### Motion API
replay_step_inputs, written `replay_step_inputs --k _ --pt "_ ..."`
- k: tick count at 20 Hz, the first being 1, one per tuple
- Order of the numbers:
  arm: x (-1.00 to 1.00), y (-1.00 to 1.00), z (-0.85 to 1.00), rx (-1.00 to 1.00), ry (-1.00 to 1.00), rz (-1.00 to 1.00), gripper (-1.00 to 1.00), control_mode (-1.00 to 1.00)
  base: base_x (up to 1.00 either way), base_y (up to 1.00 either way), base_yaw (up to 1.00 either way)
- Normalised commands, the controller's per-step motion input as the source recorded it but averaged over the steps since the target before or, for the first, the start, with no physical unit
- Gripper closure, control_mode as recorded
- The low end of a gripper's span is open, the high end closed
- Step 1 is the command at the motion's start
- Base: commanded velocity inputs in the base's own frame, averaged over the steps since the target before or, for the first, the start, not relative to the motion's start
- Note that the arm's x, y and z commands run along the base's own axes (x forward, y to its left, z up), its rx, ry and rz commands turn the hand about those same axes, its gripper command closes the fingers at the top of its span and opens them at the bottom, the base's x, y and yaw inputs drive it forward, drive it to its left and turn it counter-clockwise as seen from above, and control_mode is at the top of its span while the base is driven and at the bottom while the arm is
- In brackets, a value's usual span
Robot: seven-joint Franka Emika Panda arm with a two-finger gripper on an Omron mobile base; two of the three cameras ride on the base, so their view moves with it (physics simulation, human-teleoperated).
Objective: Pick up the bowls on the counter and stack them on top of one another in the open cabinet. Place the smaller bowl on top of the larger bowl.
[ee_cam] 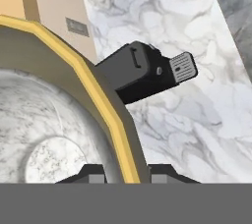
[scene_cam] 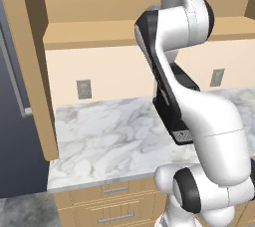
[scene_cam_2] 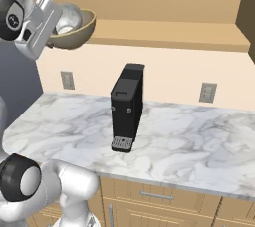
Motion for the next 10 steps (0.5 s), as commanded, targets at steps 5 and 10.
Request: replay_step_inputs --k 5,10 --pt "0.51 -0.29 0.08 -0.02 -0.06 0.0 1.0 -1.0 0.0 0.0 0.0" --pt "0.79 -0.41 0.0 0.01 0.0 0.0 1.0 -1.0 0.0 0.0 0.0"
